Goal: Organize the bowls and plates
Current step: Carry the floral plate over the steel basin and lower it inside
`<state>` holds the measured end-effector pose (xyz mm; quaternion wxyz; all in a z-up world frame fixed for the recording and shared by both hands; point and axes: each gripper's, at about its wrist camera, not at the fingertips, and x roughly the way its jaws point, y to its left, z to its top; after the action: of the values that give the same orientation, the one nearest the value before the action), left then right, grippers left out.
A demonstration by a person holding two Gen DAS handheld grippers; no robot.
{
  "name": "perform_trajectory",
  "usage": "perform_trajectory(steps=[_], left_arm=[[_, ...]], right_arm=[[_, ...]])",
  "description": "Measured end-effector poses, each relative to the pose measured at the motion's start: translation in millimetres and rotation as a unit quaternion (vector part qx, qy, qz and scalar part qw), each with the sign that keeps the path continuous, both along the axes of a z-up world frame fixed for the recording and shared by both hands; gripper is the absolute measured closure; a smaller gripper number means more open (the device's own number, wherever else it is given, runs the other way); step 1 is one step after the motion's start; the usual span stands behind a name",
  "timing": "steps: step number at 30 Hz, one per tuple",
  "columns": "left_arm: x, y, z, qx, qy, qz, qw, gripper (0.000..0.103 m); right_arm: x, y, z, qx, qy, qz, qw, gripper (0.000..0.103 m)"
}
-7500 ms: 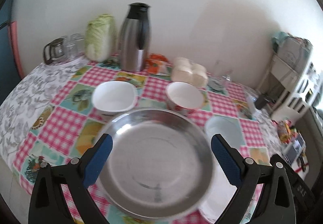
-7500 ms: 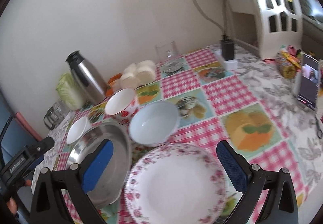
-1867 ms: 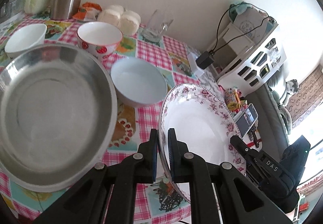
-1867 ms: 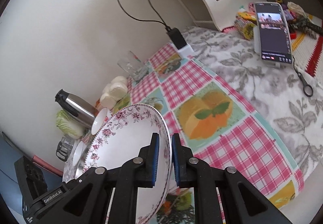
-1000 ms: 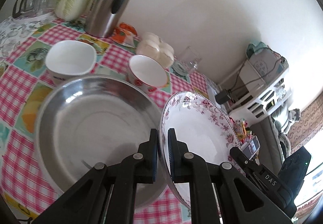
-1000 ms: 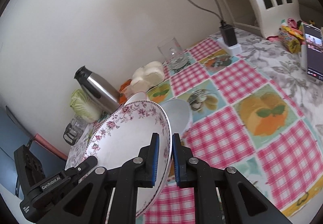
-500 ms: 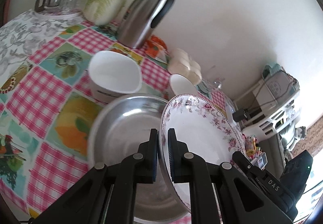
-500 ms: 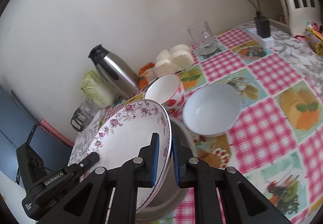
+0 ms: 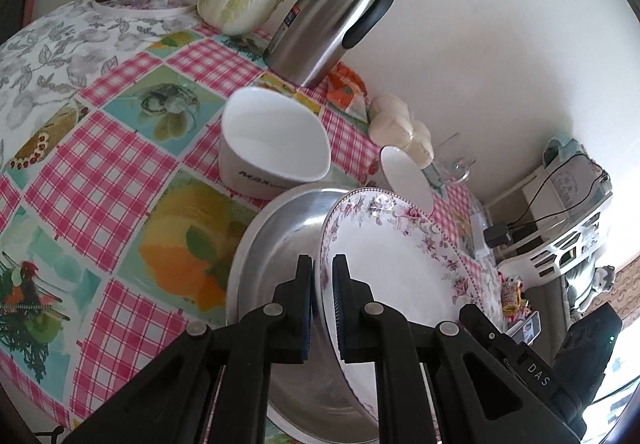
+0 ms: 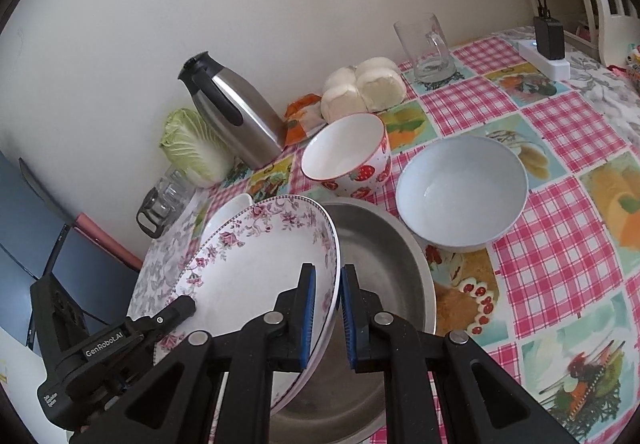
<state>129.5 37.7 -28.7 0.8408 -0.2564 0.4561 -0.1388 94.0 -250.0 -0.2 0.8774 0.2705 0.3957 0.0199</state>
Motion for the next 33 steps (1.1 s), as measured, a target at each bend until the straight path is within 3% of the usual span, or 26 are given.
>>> perform_trajectory(steps=[17, 33], left_arm=[[10.5, -8.7, -36.0, 0.030, 0.049, -0.010, 0.9983, 0.093], [13.5, -18.6, -38.8, 0.059, 0.046, -0.014, 0.9971, 0.093]], right_arm=[[8.9, -3.9, -35.0, -0.011, 0.050, 0.000, 0.999, 0.089], [12.5, -3.6, -44.6, -0.023, 0.069, -0.005, 0.997, 0.089]])
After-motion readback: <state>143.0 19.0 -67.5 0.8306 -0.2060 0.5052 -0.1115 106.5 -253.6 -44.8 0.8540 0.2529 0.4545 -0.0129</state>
